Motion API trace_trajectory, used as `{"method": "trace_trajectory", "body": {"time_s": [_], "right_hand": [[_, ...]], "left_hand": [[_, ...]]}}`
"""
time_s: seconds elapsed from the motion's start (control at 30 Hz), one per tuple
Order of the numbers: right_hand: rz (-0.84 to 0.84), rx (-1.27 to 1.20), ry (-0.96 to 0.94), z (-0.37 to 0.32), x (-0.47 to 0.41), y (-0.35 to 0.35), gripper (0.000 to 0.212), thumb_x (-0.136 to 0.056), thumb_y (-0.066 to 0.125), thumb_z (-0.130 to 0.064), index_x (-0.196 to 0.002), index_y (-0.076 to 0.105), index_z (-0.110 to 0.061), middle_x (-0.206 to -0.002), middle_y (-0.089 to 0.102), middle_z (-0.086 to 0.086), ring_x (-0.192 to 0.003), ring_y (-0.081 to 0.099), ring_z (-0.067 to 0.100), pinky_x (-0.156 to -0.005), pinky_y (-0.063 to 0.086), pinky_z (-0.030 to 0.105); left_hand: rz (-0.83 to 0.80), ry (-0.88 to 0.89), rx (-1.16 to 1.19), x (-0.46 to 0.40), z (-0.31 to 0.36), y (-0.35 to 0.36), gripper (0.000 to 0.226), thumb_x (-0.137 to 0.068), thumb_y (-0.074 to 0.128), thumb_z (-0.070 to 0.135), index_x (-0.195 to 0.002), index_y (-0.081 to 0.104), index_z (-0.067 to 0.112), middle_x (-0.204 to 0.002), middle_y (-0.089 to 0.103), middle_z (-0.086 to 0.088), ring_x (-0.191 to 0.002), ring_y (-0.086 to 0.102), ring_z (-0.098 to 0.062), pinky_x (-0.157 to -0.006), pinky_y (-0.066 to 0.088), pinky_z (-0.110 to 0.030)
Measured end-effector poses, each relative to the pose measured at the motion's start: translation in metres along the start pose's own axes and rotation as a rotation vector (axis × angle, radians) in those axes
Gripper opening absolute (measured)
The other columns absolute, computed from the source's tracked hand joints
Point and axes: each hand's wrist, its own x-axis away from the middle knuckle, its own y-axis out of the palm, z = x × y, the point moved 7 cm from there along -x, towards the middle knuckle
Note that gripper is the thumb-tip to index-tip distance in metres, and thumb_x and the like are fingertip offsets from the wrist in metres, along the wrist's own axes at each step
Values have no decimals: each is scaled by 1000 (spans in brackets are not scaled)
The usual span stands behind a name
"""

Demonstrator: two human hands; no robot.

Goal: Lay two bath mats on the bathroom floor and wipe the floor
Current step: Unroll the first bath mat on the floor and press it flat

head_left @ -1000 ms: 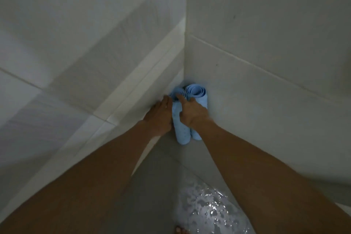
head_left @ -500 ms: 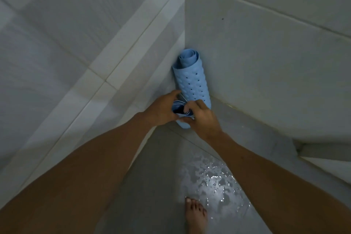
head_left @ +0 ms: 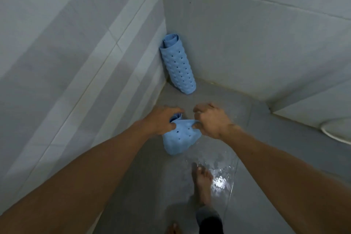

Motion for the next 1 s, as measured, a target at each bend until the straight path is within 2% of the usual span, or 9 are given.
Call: {"method": "trace_trajectory", "body": {"time_s": [0.1,0.23,0.3,0.37,0.47,0.53,0.63,0.87,1.0], "right_hand": [[-8,54,19,-9,43,-20,26,-95,52,-35,-113,58,-17,-116,65,10,-104,62,36,-75,38,36],[26,84,53,2,100,-47,14,-94,48,-30,-101,55,-21,-108,68,10,-99,63,37,-69,35,34],[46,72,104,17,131,-62,15,-95,47,-30,-102,56,-21,-107,68,11,-99,63,37,-68,34,35],[78,57,128,35,167,-78,14,-97,46,-33,-101,54,-22,-105,69,12,-99,63,38,-68,34,35],[170,3,169,65,225,-105,16,-98,49,-39,-92,50,-24,-98,69,13,-98,63,40,-66,36,37],[253,-62,215,90,267,-124,23,-97,52,-43,-84,48,-24,-81,65,10,-92,62,41,-64,37,38],[298,-68,218,123,325,-145,32,-96,54,-48,-82,50,-19,-66,53,0,-83,61,38,-62,34,36],[491,3,224,182,436,-209,31,-92,60,-48,-80,58,-20,-61,51,-3,-77,56,32,-65,33,34],[692,-126,293,225,499,-249,35,-88,67,-46,-75,58,-16,-58,50,-2,-70,48,31,-65,35,34]], "left_hand": [[-81,41,-92,23,19,16,64,-72,49,42,-136,48,37,-105,63,-2,-84,57,-19,-76,52,-37],[-138,124,-70,44,72,32,54,-76,58,31,-130,54,34,-101,57,4,-87,55,-20,-77,49,-34],[-109,105,-169,45,95,37,61,-69,56,47,-128,55,33,-120,52,-5,-112,48,-29,-93,46,-40],[-19,76,-407,43,116,33,65,-67,55,64,-122,62,31,-152,24,-17,-138,23,-35,-113,27,-48],[54,344,-469,51,173,38,74,-76,44,70,-126,64,20,-161,20,-10,-145,21,-34,-117,13,-51],[61,467,-278,57,213,52,71,-79,48,62,-129,60,12,-144,50,-12,-130,47,-31,-110,32,-48],[166,315,74,60,259,66,38,-83,64,49,-106,67,20,-97,72,-4,-90,67,-22,-81,55,-42],[196,125,34,47,332,92,23,-71,81,32,-78,75,11,-76,74,-8,-74,69,-18,-68,55,-34],[188,-16,-7,61,322,120,32,-71,80,22,-53,57,8,-59,58,-11,-55,50,-18,-53,41,-28]]}}
